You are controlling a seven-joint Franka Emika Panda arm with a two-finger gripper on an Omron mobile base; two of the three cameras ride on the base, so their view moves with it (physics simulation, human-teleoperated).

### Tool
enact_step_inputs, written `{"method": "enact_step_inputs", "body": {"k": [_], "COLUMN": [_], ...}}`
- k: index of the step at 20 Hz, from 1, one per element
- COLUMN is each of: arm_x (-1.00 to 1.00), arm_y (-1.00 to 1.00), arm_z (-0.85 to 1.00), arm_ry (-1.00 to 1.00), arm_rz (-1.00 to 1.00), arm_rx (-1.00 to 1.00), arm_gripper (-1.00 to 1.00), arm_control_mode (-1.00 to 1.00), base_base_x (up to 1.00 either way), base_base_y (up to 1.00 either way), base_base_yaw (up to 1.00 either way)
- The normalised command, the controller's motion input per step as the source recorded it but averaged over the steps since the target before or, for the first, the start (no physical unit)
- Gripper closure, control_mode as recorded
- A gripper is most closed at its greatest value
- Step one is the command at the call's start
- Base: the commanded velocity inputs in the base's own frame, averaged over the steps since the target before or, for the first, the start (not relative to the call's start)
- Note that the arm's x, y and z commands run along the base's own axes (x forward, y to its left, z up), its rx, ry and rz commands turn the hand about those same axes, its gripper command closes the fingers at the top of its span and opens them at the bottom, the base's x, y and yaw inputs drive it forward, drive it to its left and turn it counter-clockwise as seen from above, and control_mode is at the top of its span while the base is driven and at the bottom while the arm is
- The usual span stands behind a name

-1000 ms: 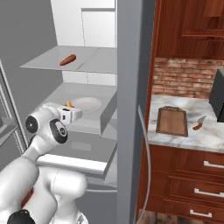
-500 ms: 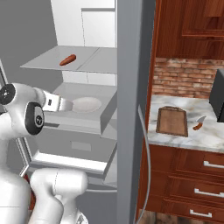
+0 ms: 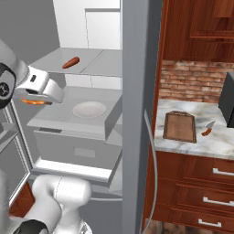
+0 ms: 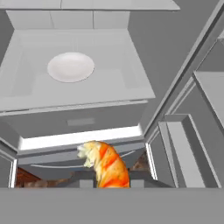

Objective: Retrieve the shrimp from the fridge and place it on the cutting board.

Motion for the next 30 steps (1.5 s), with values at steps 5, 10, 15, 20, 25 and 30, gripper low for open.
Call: {"method": "enact_step_inputs", "body": {"k": [5, 10, 15, 20, 25, 30], "arm_x": [-1.0, -1.0, -0.97, -0.57, -0.03, 0.0], "arm_y": [-0.04, -0.01, 0.0, -0.08, -0.02, 0.0], "arm_z": [0.0, -0.42, -0.44, -0.1, 0.0, -0.09], "arm_ry": [-0.03, -0.13, -0.35, -0.52, -0.24, -0.14], "arm_rz": [0.04, 0.14, 0.18, 0.11, 0.0, 0.0], "arm_rx": [-0.01, -0.02, -0.01, 0.0, 0.0, 0.0], "arm_gripper": [1.0, 1.0, 1.0, 1.0, 1.0, 1.0], "arm_control_mode": [-1.0, -1.0, -1.0, -1.0, -1.0, -1.0], "base_base_x": [0.0, 0.0, 0.0, 0.0, 0.0, 0.0], "base_base_y": [0.0, 0.0, 0.0, 0.0, 0.0, 0.0], "base_base_yaw": [0.0, 0.0, 0.0, 0.0, 0.0, 0.0]}}
